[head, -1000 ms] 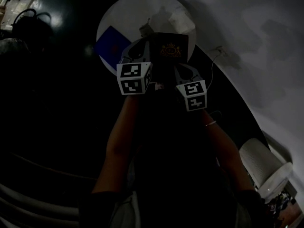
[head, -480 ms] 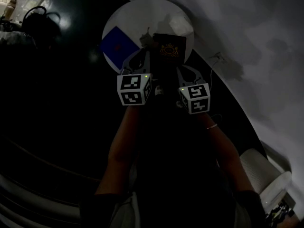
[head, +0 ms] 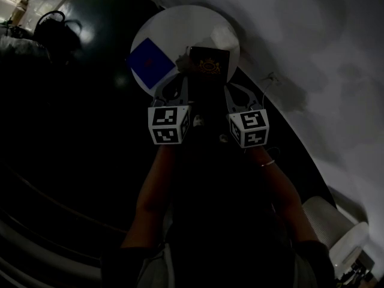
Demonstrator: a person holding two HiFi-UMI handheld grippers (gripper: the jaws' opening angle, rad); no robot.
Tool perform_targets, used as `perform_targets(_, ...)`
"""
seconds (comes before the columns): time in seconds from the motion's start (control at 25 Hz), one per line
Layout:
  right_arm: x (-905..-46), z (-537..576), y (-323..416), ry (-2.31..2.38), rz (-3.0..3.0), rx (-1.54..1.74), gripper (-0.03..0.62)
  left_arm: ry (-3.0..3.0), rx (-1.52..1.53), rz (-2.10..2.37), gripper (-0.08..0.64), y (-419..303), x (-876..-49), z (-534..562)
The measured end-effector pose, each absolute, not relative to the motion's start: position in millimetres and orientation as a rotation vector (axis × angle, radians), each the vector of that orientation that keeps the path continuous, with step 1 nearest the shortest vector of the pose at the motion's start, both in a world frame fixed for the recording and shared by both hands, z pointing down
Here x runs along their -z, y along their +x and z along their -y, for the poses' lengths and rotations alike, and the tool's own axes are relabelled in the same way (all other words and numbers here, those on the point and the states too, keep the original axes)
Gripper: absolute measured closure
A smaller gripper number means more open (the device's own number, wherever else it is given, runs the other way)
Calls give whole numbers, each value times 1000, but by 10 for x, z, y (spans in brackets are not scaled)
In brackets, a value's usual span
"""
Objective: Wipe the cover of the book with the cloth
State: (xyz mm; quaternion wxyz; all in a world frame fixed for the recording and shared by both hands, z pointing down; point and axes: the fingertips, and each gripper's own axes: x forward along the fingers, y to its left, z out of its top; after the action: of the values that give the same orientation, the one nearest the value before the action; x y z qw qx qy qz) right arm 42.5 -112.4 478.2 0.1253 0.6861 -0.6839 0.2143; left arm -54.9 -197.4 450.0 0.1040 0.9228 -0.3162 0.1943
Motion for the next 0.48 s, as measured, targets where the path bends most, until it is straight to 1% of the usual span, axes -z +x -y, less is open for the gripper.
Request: perform_targets(0.48,-4465,858,584,2082,2014,-523,565,2751,-546,940,535,-600,-4379,1559)
